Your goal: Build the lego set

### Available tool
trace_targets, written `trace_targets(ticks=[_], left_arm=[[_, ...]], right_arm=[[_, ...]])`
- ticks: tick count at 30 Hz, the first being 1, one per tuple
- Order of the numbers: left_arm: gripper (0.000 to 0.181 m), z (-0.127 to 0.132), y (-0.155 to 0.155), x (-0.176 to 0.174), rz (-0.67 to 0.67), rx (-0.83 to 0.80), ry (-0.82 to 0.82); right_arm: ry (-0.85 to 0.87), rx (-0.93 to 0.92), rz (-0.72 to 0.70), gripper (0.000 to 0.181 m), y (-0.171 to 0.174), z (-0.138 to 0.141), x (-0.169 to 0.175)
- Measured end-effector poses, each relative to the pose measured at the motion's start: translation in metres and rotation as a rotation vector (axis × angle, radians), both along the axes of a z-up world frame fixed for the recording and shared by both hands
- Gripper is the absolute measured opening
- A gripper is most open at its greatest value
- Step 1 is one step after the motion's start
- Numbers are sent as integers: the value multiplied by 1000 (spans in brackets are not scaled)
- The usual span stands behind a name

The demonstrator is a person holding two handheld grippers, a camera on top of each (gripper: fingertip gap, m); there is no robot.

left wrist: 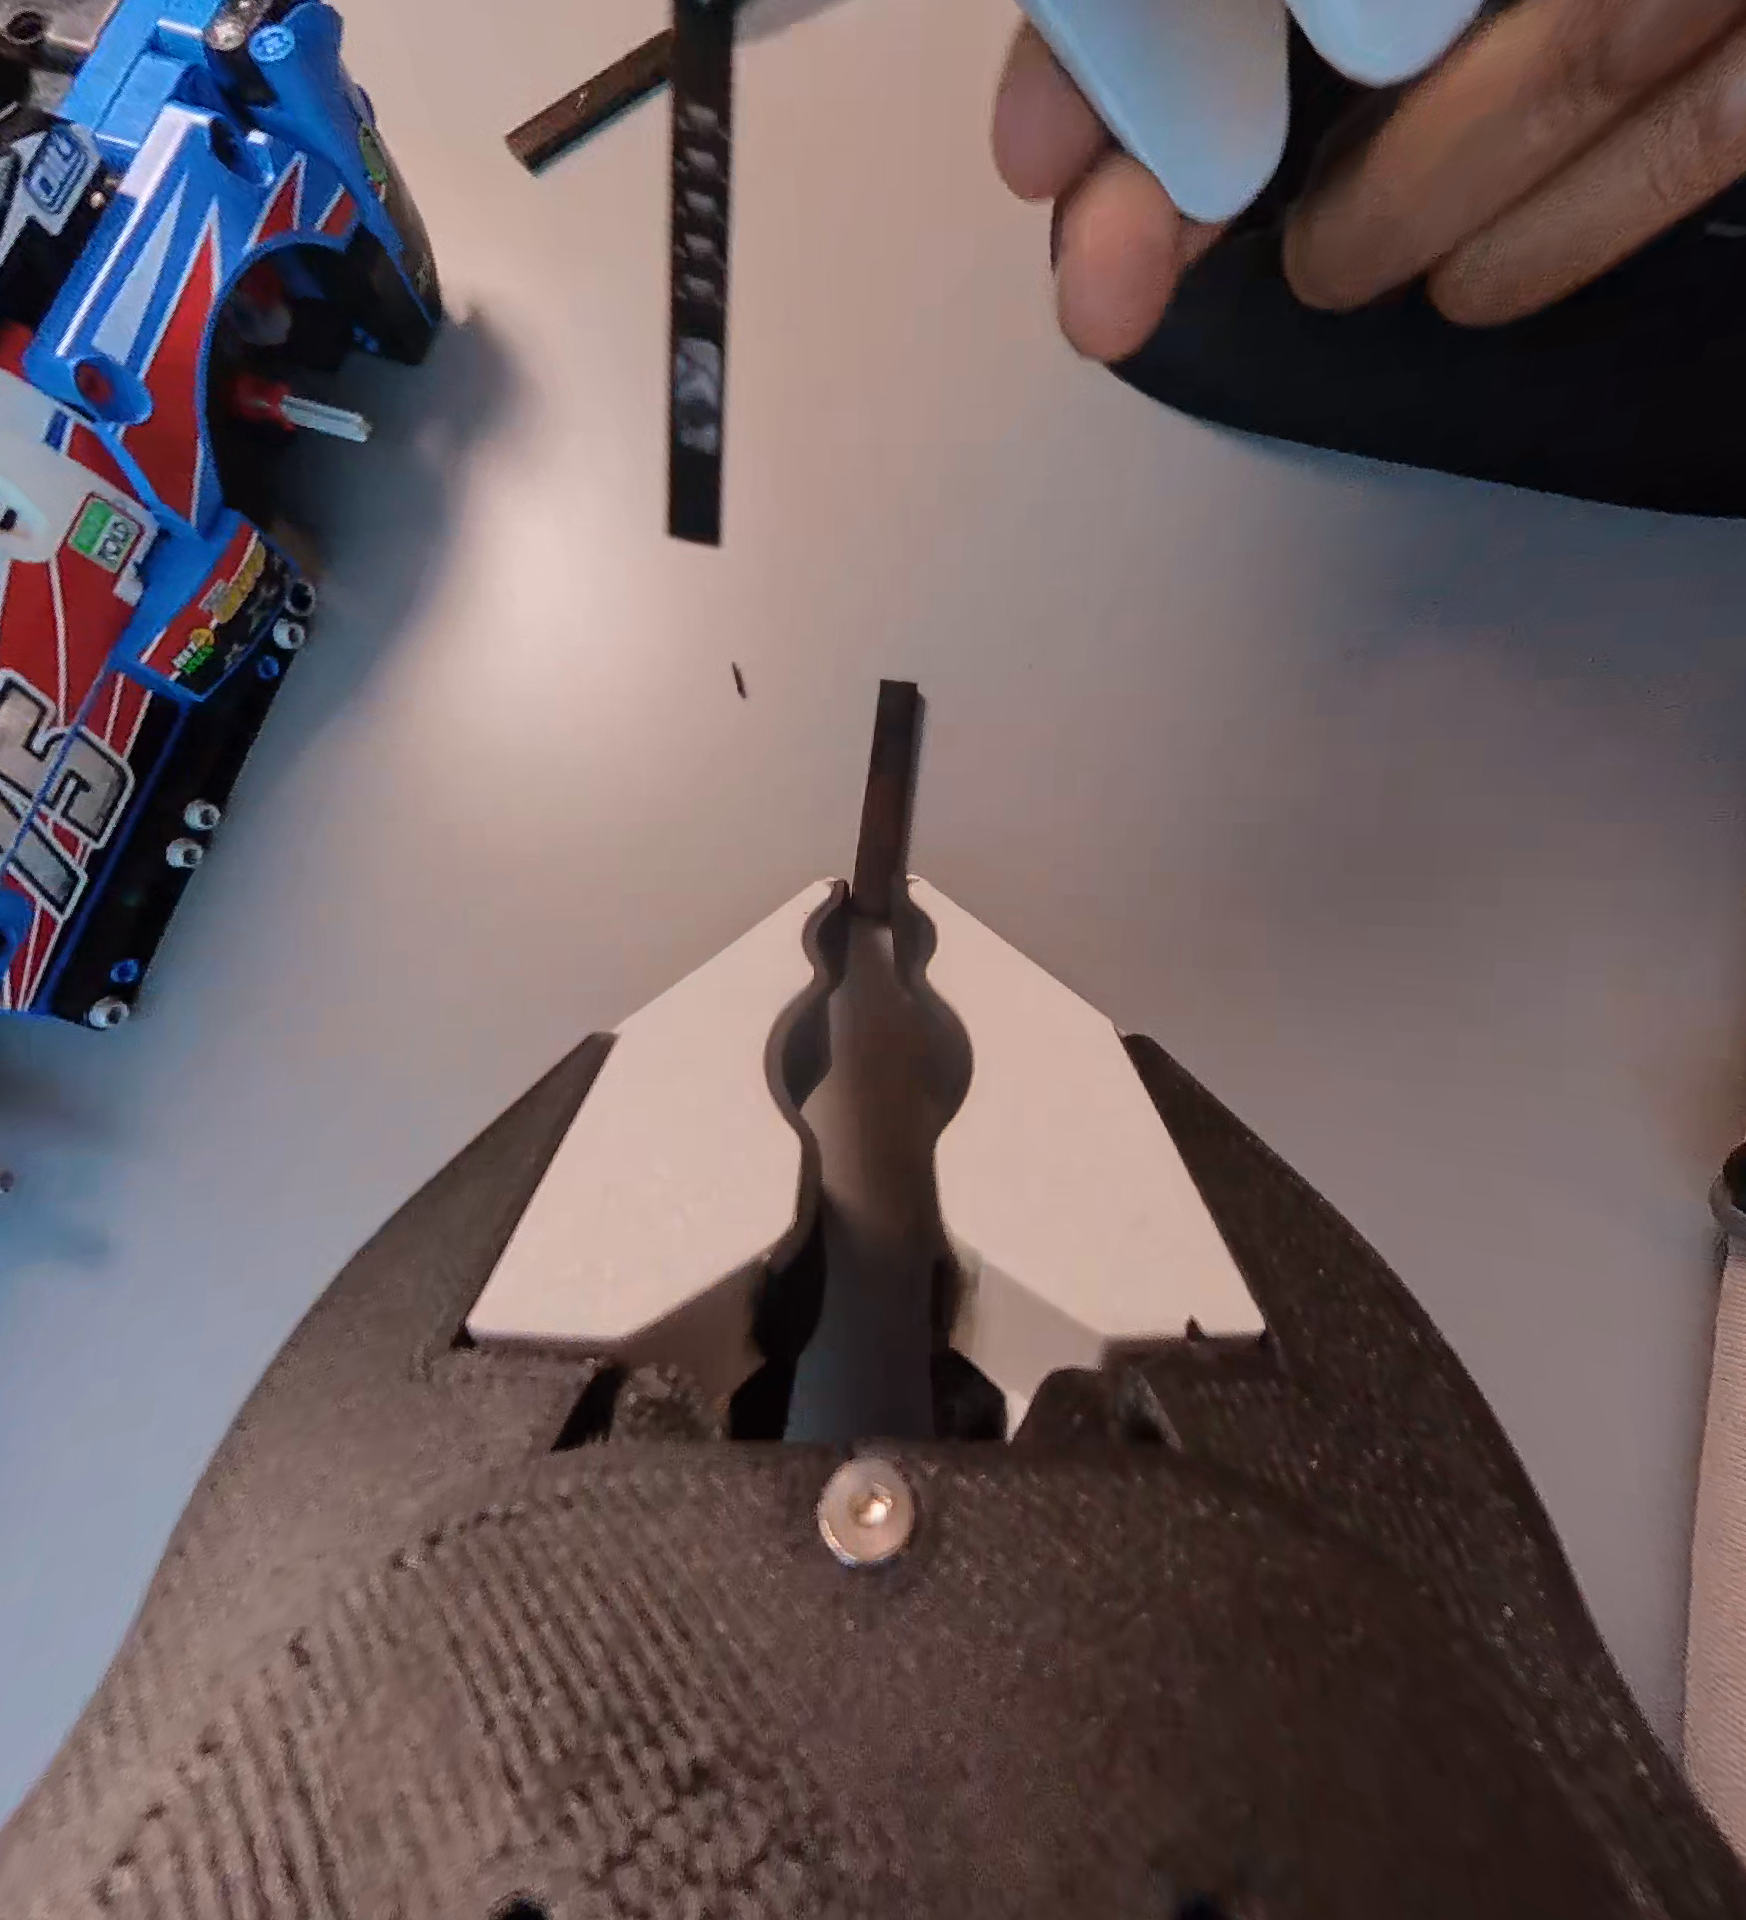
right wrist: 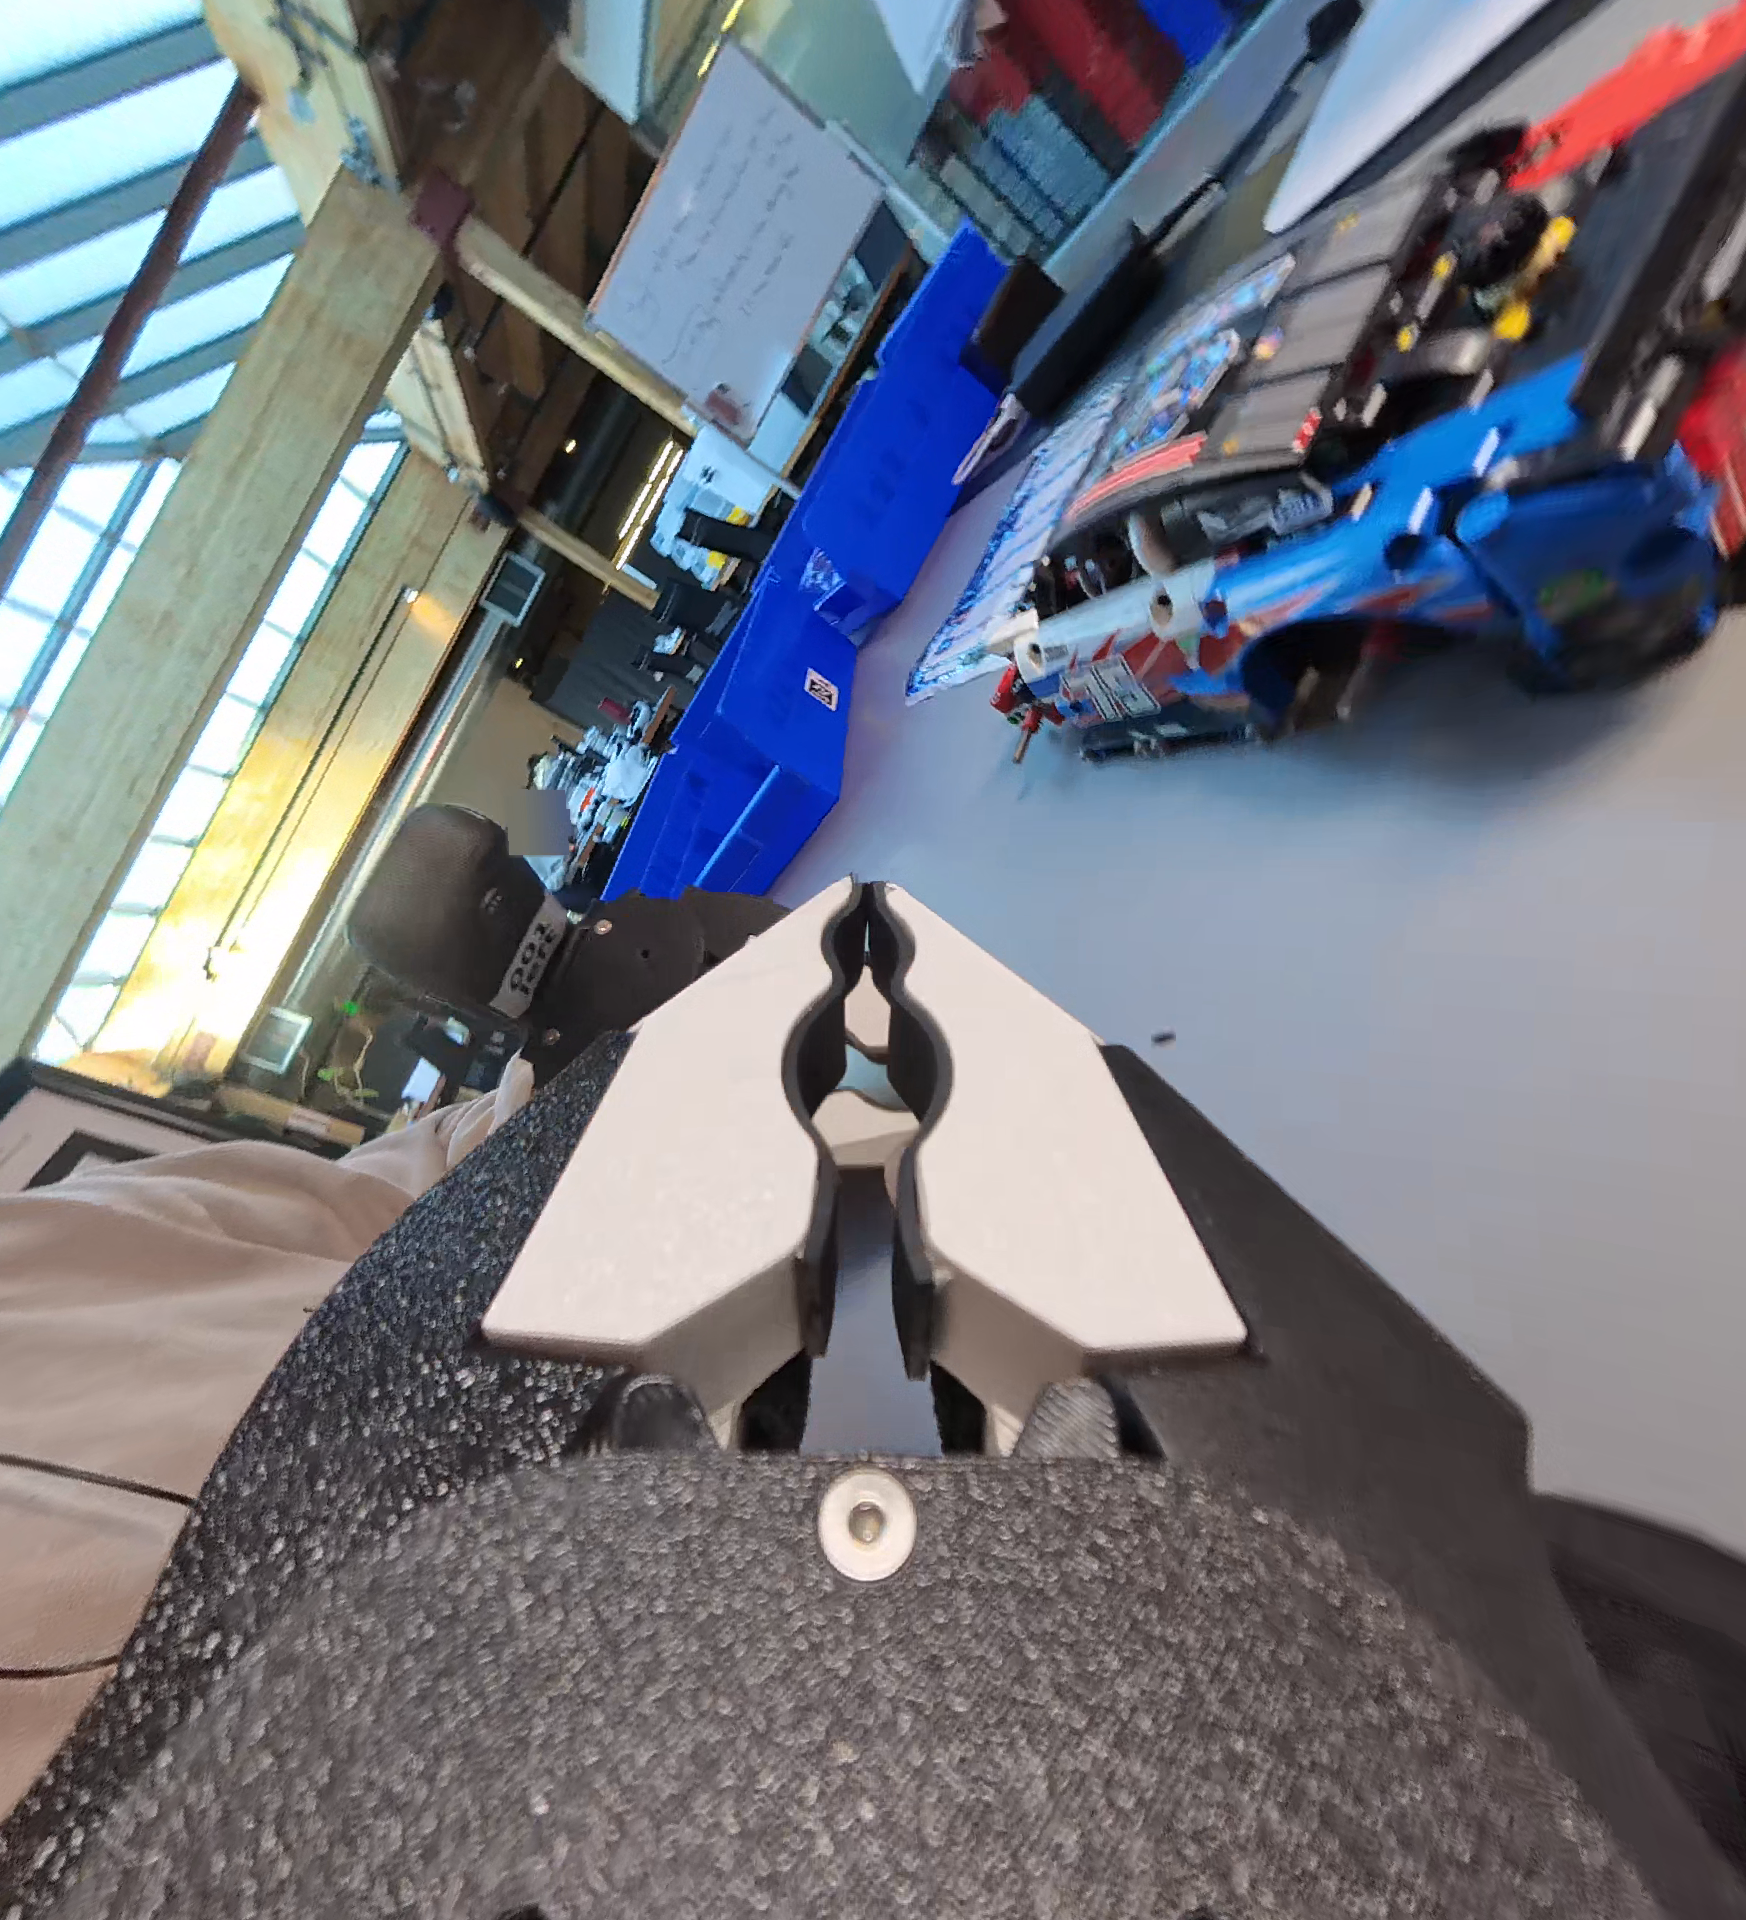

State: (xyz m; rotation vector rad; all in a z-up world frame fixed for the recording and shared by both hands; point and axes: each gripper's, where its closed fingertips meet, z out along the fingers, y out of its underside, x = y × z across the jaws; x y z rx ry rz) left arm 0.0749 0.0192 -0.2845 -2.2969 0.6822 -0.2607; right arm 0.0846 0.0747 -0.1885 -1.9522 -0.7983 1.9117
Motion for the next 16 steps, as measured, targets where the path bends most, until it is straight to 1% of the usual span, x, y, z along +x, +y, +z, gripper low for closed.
trace_targets(ticks=[1, 3, 7, 11, 16], left_arm=[[5, 0, -1, -2, 11, 7, -7], [5, 0, 0, -5, 24, 22, -8], [12, 1, -2, -7, 16, 23, -24], [19, 3, -7, -5, -8, 28, -55], [16, 3, -7, -6, -30, 38, -74]], right_arm=[[-12, -10, -23, 0, -4, -5, 1], [-31, -37, -58, 0, -12, -13, 3], [-85, -67, -125, 0, -18, -27, 2], [-144, -96, -150, 0, -23, -40, 0], [-206, -126, -187, 0, -30, -57, -1]])
